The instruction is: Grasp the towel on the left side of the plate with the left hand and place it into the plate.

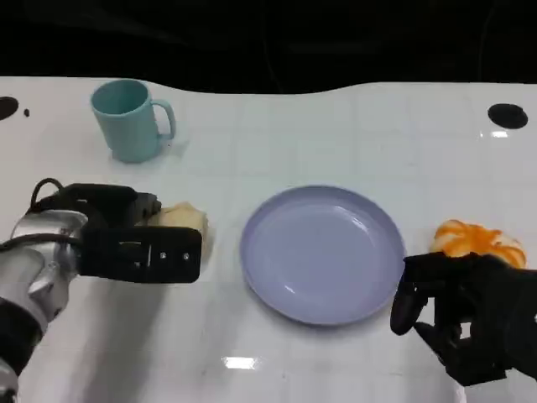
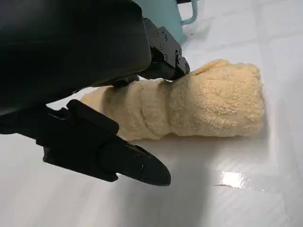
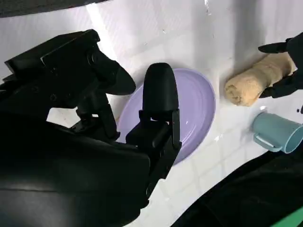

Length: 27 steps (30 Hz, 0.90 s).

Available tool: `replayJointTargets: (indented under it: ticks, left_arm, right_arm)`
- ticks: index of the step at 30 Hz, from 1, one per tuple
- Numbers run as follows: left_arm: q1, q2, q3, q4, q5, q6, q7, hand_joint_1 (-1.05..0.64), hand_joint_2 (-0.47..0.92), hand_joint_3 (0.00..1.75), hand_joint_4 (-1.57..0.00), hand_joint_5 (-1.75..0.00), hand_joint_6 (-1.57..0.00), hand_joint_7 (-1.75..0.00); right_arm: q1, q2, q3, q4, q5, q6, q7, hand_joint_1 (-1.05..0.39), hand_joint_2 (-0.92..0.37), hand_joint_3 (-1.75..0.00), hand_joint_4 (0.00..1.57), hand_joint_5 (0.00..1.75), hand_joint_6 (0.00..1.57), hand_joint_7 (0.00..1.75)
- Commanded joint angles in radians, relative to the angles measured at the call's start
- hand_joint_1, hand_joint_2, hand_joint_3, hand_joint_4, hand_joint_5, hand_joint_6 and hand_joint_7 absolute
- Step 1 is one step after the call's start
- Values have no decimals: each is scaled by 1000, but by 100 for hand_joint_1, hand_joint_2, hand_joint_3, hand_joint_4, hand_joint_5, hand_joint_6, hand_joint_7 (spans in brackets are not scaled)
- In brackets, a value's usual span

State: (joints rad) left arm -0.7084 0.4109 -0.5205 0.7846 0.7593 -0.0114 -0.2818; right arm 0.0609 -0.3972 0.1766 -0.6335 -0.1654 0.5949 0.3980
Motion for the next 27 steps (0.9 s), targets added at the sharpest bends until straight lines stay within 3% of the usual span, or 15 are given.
replayJointTargets:
  ticks: [1,5,7,8,10,12,13,14,15,16,18,22,27]
  left_arm:
    - [-22,-16,-23,109,-6,-48,8,-54,92,11,-53,-11,-54,-5]
    - [-16,-34,-8,170,-13,-98,151,-32,92,13,-81,-25,-84,-12]
    - [-8,-40,4,188,-26,-125,224,-23,92,12,-84,-74,-103,-8]
    - [-4,-40,7,191,-30,-138,250,-21,92,13,-97,-103,-112,-9]
    - [5,-36,8,195,-31,-162,300,-20,90,10,-107,-126,-120,-10]
    - [11,-33,8,200,-29,-181,351,-21,88,5,-100,-151,-126,-13]
    - [15,-31,8,201,-26,-185,375,-20,88,3,-99,-156,-125,-21]
    - [18,-29,7,201,-23,-188,394,-19,90,7,-94,-164,-112,-56]
    - [25,-26,8,197,-20,-196,427,-18,90,15,-89,-170,-92,-104]
    - [32,-23,11,194,-20,-205,459,-18,87,27,-87,-172,-79,-137]
    - [46,-21,25,186,-29,-233,526,-16,67,72,-87,-174,-69,-167]
    - [64,-27,57,146,-52,-231,573,-18,52,101,-88,-175,-66,-174]
    - [99,-34,107,8,-96,-179,523,-18,52,106,-88,-175,-65,-175]
  right_arm:
    - [2,-15,-1,-23,-2,17,4,-1,-55,-109,72,175,70,143]
    - [3,-15,-1,-21,-2,13,2,0,-55,-109,72,175,70,143]
    - [3,-16,1,-23,-4,15,2,-1,-55,-109,72,175,70,142]
    - [3,-17,1,-24,-5,15,2,-1,-55,-109,72,175,70,142]
    - [2,-17,3,-24,-5,16,3,-1,-56,-109,72,175,70,142]
    - [0,-17,4,-24,-6,19,3,-1,-55,-109,72,174,70,142]
    - [-1,-18,6,-27,-8,28,3,-1,-55,-110,72,174,70,141]
    - [-3,-18,8,-30,-10,34,2,-1,-55,-110,72,175,70,141]
    - [-3,-18,8,-31,-10,38,3,-1,-55,-110,72,175,70,141]
    - [-4,-19,8,-32,-10,39,3,-1,-55,-109,72,175,70,141]
    - [-4,-21,9,-32,-12,38,3,-1,-55,-109,72,175,70,141]
    - [-5,-21,10,-30,-13,36,2,-2,-56,-108,72,174,70,140]
    - [-8,-17,12,-28,-10,41,2,-1,-55,-108,72,174,71,141]
